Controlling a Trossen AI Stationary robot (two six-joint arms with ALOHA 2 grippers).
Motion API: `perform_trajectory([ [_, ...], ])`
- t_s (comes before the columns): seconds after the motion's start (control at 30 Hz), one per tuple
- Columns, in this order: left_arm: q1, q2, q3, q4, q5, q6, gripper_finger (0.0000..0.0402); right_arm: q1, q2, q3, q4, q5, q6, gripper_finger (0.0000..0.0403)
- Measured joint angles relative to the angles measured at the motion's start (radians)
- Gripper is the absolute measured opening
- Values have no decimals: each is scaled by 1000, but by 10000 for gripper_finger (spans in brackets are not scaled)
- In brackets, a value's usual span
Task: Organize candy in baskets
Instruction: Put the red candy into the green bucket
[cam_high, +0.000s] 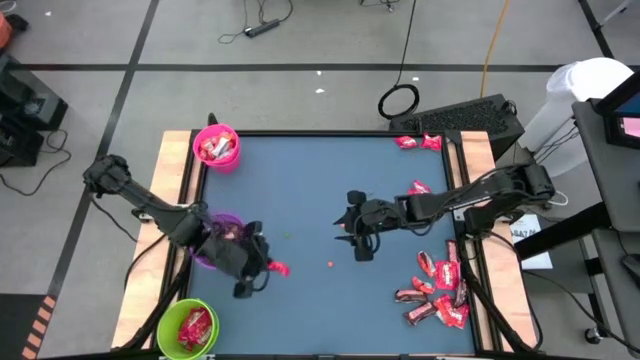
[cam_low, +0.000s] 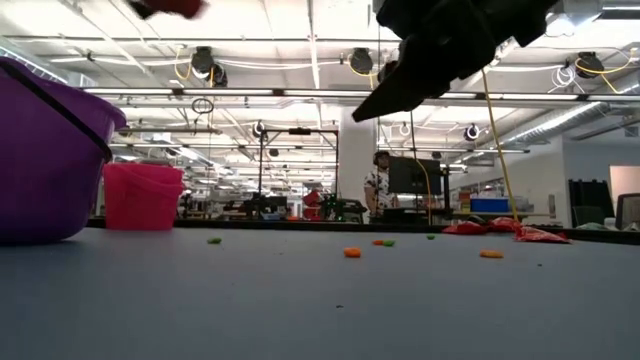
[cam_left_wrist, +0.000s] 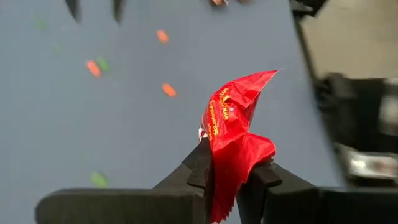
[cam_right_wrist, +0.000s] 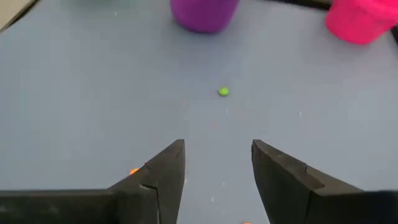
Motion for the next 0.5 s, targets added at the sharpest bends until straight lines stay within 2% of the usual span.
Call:
perform_trajectory([
  [0.2, -139, 0, 23, -105, 126, -358, 36, 0, 16, 0, 39, 0, -35, 174],
  [0.5, -325, -2, 28, -203, 245, -908, 20, 0, 16, -2, 53, 0, -47, 173],
])
